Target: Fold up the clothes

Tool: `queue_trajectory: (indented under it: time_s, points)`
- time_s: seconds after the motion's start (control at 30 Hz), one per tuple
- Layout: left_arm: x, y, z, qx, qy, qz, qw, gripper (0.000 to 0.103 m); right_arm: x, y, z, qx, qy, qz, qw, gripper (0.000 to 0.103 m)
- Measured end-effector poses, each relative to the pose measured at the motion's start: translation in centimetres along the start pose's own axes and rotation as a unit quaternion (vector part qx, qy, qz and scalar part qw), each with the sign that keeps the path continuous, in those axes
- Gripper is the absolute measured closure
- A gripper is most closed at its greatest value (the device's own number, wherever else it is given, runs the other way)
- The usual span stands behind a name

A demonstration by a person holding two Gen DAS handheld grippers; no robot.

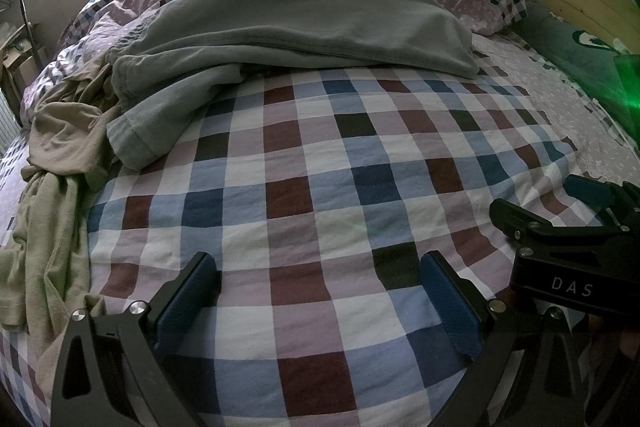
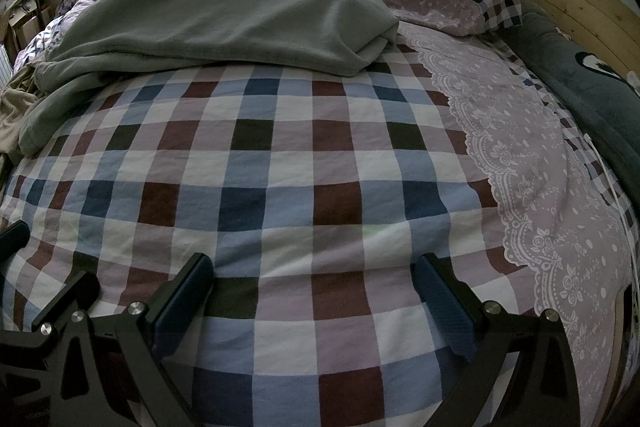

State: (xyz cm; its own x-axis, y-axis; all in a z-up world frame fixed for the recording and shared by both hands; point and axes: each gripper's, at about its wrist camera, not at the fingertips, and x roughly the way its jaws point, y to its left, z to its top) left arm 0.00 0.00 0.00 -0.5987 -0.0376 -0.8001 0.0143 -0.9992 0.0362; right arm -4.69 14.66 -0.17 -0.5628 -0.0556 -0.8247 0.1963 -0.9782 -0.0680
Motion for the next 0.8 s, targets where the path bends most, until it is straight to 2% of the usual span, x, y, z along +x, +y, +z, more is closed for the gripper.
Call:
queue_trajectory:
  time_s: [0.8]
  points:
    - [0.12,-0.07,-0.01,0.0,0.0,0.001,1.0,0.0,-0.06,0.02,-0.02,0.001,0.0,0.001,1.0,0.0]
